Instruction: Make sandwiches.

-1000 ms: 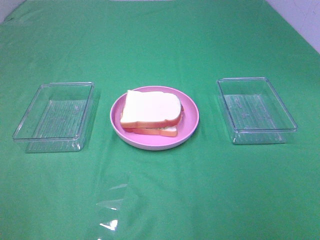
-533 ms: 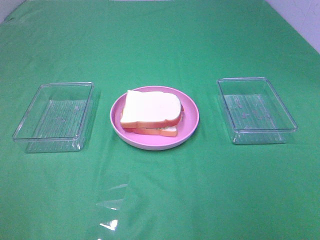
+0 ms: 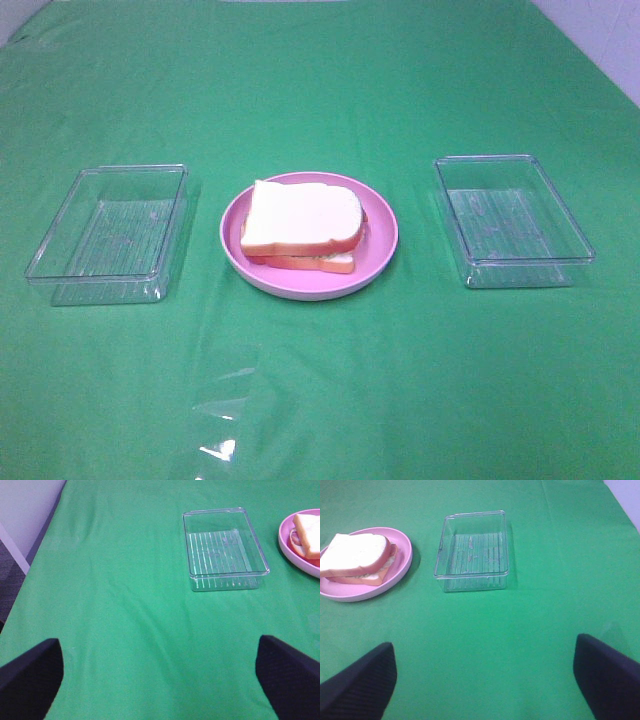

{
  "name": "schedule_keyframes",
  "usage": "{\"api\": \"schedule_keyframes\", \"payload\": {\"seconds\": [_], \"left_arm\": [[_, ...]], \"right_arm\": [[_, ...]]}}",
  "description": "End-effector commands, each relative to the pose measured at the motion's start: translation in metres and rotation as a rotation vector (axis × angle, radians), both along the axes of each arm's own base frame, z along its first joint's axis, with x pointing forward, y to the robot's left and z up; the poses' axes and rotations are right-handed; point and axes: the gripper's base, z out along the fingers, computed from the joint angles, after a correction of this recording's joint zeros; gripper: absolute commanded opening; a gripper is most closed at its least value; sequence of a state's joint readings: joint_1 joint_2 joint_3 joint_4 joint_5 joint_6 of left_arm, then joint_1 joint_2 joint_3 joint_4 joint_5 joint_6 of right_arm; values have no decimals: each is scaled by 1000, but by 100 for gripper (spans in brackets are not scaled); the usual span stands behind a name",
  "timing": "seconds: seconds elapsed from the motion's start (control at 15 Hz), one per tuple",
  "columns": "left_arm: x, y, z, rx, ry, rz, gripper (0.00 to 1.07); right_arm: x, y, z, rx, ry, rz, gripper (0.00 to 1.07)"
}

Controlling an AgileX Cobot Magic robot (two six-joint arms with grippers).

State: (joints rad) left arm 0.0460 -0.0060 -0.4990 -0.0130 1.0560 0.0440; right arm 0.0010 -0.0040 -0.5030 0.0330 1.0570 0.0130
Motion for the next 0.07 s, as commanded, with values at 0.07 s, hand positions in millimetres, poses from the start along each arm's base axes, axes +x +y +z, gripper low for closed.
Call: {"api": "schedule_keyframes", "payload": {"seconds": [0.07], "left_arm": [[-1, -1, -1, -15, -15, -8, 97]], "right_arm": [[-3, 0, -1, 2, -25, 2, 91]]}}
